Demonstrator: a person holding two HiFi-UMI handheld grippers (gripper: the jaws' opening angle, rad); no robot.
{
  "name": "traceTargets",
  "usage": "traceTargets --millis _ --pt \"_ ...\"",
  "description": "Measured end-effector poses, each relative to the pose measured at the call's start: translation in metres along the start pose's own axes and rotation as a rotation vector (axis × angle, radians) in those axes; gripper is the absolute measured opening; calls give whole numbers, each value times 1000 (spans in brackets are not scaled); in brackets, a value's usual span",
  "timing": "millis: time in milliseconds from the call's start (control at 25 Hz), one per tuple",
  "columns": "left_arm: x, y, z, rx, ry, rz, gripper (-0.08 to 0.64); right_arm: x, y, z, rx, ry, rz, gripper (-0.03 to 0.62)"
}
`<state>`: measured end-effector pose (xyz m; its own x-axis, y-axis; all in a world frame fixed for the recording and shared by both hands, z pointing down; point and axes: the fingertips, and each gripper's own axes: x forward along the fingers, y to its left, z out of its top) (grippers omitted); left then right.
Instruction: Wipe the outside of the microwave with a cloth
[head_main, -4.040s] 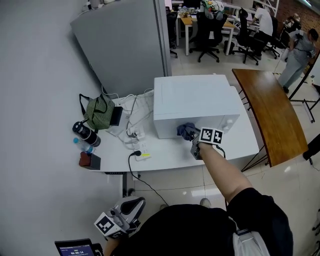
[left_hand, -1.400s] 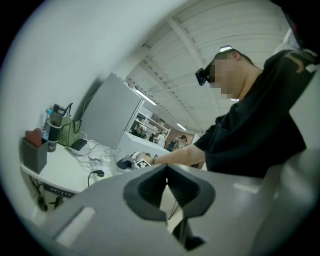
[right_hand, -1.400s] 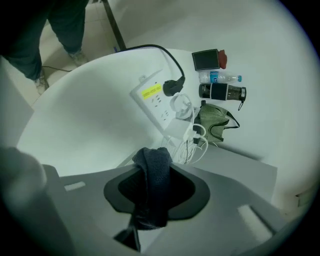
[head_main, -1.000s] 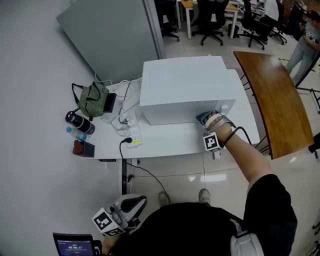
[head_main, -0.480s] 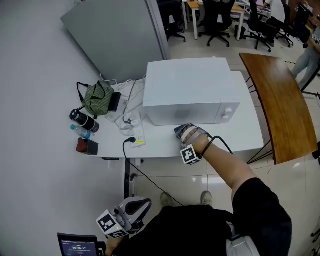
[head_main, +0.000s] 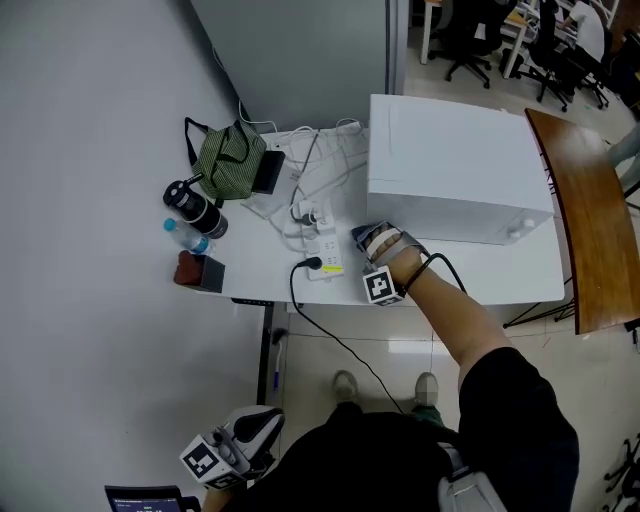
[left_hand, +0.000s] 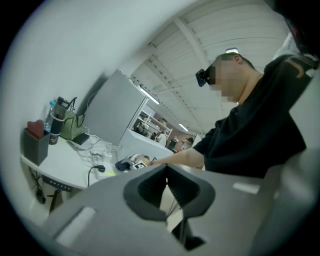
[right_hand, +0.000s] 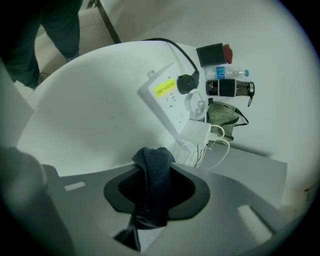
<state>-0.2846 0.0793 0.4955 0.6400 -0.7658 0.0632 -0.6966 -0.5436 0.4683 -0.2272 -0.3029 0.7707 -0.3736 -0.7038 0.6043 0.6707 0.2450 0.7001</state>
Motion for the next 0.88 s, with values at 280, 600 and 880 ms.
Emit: traceTargets --millis 280,600,880 --pt "68 -35 -1 -2 54 -100 5 -41 103 -102 13 91 35 97" --pt "204 -125 -17 36 148 -239 5 -106 261 -272 95 252 84 97" --pt "279 -187 -28 71 213 -314 5 -195 335 -408 450 413 151 97"
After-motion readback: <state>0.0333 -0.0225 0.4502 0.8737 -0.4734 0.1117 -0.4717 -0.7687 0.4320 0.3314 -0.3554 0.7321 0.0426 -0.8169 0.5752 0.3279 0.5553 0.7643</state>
